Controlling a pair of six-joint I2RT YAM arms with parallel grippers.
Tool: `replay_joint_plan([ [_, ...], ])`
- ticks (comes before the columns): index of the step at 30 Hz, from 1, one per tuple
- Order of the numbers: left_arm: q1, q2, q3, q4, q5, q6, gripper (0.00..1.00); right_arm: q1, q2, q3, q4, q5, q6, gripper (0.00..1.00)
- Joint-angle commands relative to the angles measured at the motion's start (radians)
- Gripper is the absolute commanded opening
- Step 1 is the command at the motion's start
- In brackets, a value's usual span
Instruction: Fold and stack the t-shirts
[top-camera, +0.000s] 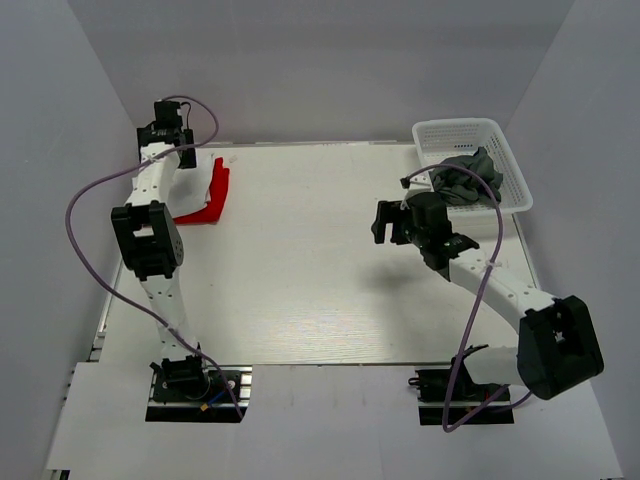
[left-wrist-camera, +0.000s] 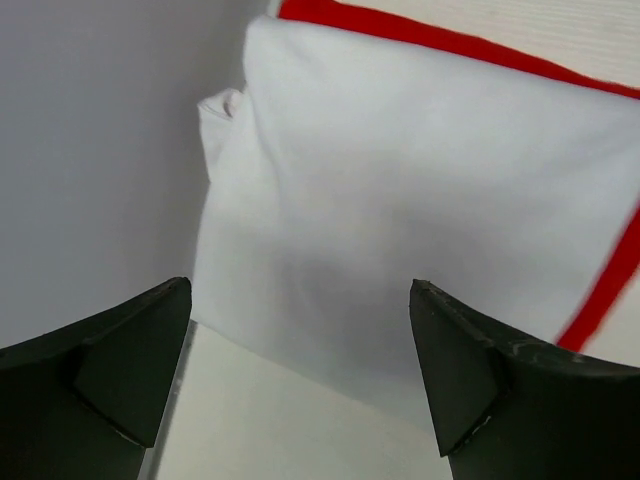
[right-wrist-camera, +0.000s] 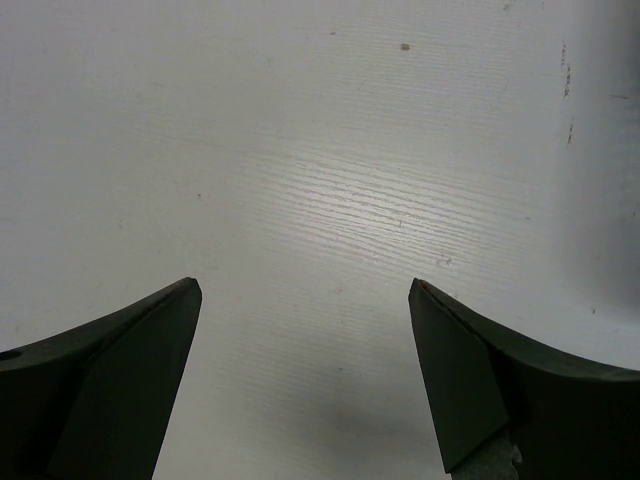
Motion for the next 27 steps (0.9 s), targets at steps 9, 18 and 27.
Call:
replay_joint_plan([
  [9,-0.083,-0.553,-0.517,0.302,0.679,-0.351,1.0,-0.002,-0.152,-0.112,0.124,-0.071,0.094,0.9],
  [18,-0.283,-0.961,-1.208,0.606,0.775,-0.516,1.0,-0.002,-0.284,-0.268,0.144,-0.015,0.206,0.9],
  [27,-0.317,-1.012,-1.236,0.559,0.722,-0.486,1.0,-0.002,-0.39,-0.382,0.192,-0.019,0.224,0.9],
])
